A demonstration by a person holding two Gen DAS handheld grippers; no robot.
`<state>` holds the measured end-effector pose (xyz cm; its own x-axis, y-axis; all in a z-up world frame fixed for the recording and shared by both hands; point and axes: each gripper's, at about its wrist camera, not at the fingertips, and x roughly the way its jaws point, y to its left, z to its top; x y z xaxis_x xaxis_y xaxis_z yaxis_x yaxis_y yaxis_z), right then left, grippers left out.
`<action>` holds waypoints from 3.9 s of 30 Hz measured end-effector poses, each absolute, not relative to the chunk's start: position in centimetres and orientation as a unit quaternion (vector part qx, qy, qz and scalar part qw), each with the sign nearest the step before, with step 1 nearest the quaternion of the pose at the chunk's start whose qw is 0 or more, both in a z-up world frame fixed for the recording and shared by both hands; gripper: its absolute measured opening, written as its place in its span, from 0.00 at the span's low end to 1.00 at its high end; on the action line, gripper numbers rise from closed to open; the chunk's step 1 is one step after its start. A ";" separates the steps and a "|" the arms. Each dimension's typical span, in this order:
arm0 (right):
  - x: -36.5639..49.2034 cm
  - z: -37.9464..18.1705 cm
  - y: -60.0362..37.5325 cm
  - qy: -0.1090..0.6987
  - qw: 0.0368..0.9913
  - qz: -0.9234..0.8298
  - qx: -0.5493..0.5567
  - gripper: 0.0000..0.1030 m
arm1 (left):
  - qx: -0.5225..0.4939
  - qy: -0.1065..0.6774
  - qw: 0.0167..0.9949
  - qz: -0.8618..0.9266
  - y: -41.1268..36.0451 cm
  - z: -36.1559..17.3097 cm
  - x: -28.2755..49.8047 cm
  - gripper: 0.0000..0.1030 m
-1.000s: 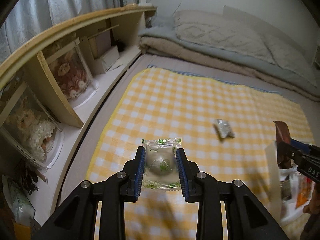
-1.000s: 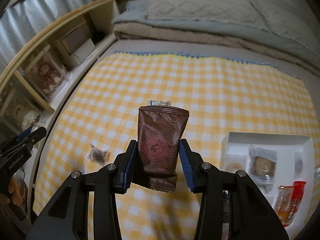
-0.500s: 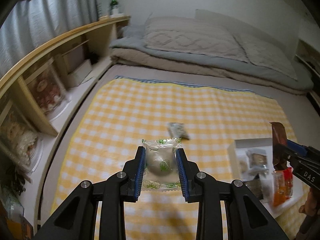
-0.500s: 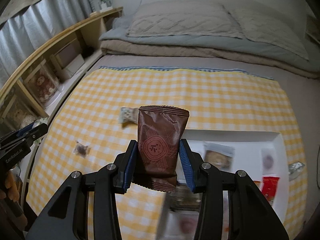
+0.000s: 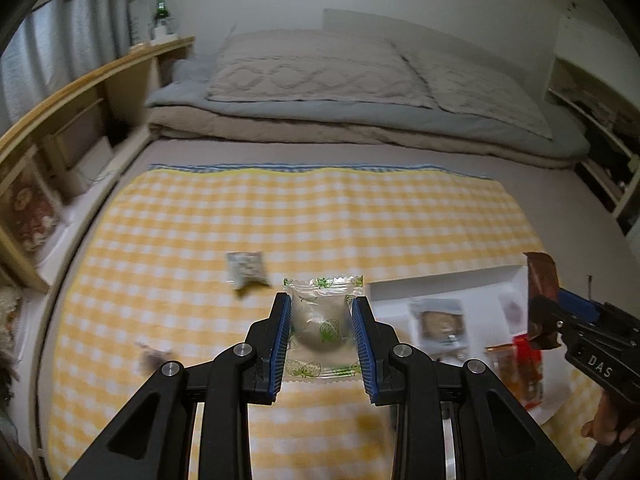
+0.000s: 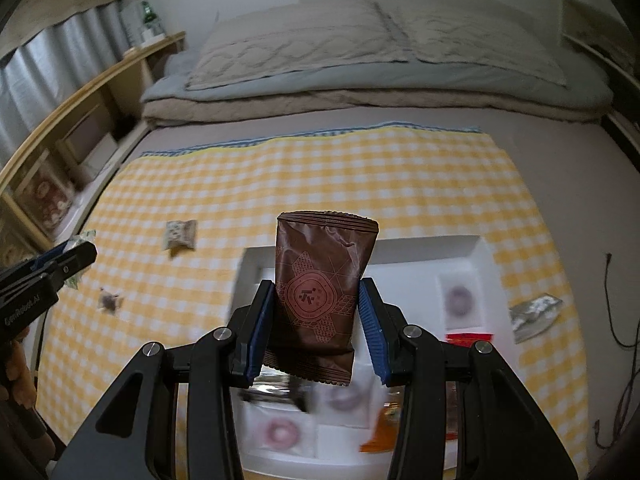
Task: Organize snacks
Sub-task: 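Carry both held packets up and over the white tray, then open both tools to drop the packets into the white tray, then move both tools back over the last two packets on the cloth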
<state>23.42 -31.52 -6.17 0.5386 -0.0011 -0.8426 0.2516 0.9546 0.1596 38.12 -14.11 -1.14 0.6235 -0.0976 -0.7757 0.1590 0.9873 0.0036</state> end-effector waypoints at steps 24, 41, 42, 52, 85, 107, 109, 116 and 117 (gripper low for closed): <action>23.6 -12.4 -40.9 0.510 0.839 -0.130 0.138 0.42 | -0.068 0.537 0.812 -0.219 -26.6 -14.1 48.8 0.30; 25.9 -15.8 -42.0 0.540 0.826 -0.113 0.117 0.42 | -0.104 0.552 0.797 -0.223 -24.9 -18.1 53.7 0.76; 26.0 -16.0 -42.0 0.541 0.825 -0.114 0.116 0.42 | -0.091 0.551 0.800 -0.219 -25.0 -18.2 53.7 0.76; 25.3 -16.8 -43.3 0.552 0.813 -0.130 0.131 0.72 | -0.003 0.536 0.822 -0.195 -27.4 -18.2 51.9 0.78; 19.4 -9.8 -40.5 0.508 0.840 -0.163 0.100 1.00 | 0.054 0.488 0.849 -0.195 -21.7 -9.8 43.7 1.00; 20.2 -5.7 -33.0 0.467 0.871 -0.118 0.098 1.00 | 0.048 0.445 0.883 -0.142 -10.8 -3.2 39.0 1.00; 20.7 -5.9 -32.4 0.468 0.871 -0.114 0.099 1.00 | 0.046 0.443 0.885 -0.137 -9.8 -2.8 38.8 1.00; 23.1 -6.5 -29.5 0.474 0.870 -0.084 0.107 1.00 | 0.032 0.433 0.895 -0.105 -4.7 -1.4 38.2 1.00; 23.4 -6.5 -29.1 0.473 0.871 -0.082 0.105 1.00 | 0.032 0.432 0.896 -0.100 -4.1 -1.3 38.1 1.00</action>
